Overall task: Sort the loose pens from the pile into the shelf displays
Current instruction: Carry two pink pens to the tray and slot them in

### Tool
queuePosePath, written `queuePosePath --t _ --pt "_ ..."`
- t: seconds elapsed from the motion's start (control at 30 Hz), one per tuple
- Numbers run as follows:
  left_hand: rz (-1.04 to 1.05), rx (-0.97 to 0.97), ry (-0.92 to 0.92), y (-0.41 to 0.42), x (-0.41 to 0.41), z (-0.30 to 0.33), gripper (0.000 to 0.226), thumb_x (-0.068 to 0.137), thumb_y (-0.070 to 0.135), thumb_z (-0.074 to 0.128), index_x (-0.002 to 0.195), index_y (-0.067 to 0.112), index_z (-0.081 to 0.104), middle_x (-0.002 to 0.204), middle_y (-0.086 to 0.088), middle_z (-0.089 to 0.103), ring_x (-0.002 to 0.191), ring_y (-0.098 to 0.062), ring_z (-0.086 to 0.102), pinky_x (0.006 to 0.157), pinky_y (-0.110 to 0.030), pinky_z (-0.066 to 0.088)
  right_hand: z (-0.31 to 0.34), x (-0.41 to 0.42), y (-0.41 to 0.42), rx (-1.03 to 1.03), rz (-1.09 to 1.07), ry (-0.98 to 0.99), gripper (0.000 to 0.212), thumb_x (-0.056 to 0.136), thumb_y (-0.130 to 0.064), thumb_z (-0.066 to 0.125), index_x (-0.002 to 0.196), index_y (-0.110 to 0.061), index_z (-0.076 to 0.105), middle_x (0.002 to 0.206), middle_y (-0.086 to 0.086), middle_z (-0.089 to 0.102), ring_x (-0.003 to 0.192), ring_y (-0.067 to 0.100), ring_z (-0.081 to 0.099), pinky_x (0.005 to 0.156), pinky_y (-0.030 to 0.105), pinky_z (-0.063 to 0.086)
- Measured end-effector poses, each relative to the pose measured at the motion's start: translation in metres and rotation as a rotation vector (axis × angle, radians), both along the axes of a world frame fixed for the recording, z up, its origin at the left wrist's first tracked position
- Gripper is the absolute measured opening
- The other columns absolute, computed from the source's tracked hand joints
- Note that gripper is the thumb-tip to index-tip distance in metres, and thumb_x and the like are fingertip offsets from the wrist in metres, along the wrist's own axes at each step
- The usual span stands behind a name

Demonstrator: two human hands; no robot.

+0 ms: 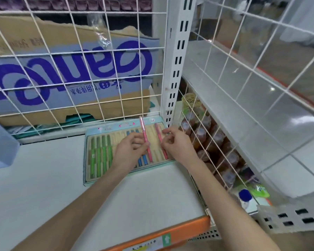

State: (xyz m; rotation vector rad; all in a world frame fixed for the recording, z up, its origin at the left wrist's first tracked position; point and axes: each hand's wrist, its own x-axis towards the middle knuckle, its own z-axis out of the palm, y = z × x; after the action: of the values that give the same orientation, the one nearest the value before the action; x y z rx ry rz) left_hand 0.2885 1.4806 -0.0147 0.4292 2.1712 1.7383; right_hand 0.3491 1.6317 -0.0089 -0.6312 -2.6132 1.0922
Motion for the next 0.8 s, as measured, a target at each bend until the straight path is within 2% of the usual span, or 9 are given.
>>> queuePosePath --t 0.13,0.23,0.3,0.4,0.53,0.63,0.8 --pt "0.043 0.005 0.023 -0.001 0.000 -0.004 0.021 0.080 0.006 0.070 0.084 0.023 0.058 0.077 -0.004 0.064 0.063 -0.012 0.064 0.067 -0.030 0.057 -0.008 0.002 -0.005 0.090 0.061 0.021 0.028 0.078 -0.013 0.070 0.106 -0.014 0.067 0.082 0.000 0.070 0.089 0.027 0.061 0.087 0.042 0.048" --pt "0.046 0.034 0.015 -0.002 -0.001 -0.006 0.020 0.080 0.006 0.070 0.085 0.022 0.058 0.076 -0.003 0.065 0.061 -0.008 0.064 0.064 -0.026 0.056 -0.012 0.002 -0.004 0.131 0.071 0.077 0.023 0.081 -0.012 0.068 0.104 -0.012 0.069 0.090 0.003 0.070 0.091 0.027 0.060 0.088 0.043 0.047" --pt "0.043 0.058 0.010 -0.002 -0.001 -0.007 0.019 0.080 0.005 0.069 0.088 0.018 0.059 0.076 -0.003 0.065 0.061 -0.007 0.063 0.065 -0.026 0.057 -0.012 0.001 -0.003 0.198 0.057 0.109 0.022 0.085 -0.011 0.064 0.106 -0.012 0.069 0.101 0.006 0.068 0.097 0.027 0.055 0.090 0.038 0.042" --pt "0.046 0.062 0.022 -0.002 0.000 -0.010 0.018 0.080 0.006 0.070 0.092 0.015 0.059 0.077 -0.002 0.065 0.063 -0.006 0.063 0.070 -0.031 0.057 -0.011 -0.004 -0.001 0.322 0.029 0.121 0.025 0.091 -0.017 0.058 0.114 -0.019 0.067 0.121 0.006 0.059 0.109 0.026 0.046 0.084 0.026 0.023" --pt "0.047 0.036 0.058 -0.002 -0.002 -0.012 0.020 0.080 0.009 0.071 0.096 0.012 0.060 0.080 0.000 0.066 0.068 -0.007 0.063 0.075 -0.031 0.056 -0.011 -0.013 -0.001 0.456 0.149 -0.060 0.035 0.098 -0.032 0.043 0.132 -0.034 0.051 0.149 -0.002 0.033 0.129 0.026 0.026 0.094 0.032 0.019" --pt "0.044 0.043 0.059 -0.003 -0.002 -0.012 0.022 0.080 0.008 0.070 0.099 0.008 0.060 0.081 -0.003 0.065 0.072 -0.013 0.064 0.078 -0.034 0.056 -0.015 -0.013 -0.002 0.472 0.168 -0.115 0.037 0.099 -0.037 0.037 0.135 -0.036 0.046 0.151 -0.006 0.030 0.134 0.023 0.022 0.099 0.031 0.015" --pt "0.049 0.059 0.051 -0.004 0.000 -0.011 0.024 0.080 0.008 0.070 0.102 0.007 0.060 0.086 -0.006 0.066 0.080 -0.020 0.065 0.081 -0.039 0.056 -0.018 -0.011 -0.002 0.462 0.113 -0.051 0.036 0.098 -0.035 0.041 0.132 -0.034 0.051 0.145 -0.005 0.041 0.132 0.022 0.030 0.097 0.029 0.014"
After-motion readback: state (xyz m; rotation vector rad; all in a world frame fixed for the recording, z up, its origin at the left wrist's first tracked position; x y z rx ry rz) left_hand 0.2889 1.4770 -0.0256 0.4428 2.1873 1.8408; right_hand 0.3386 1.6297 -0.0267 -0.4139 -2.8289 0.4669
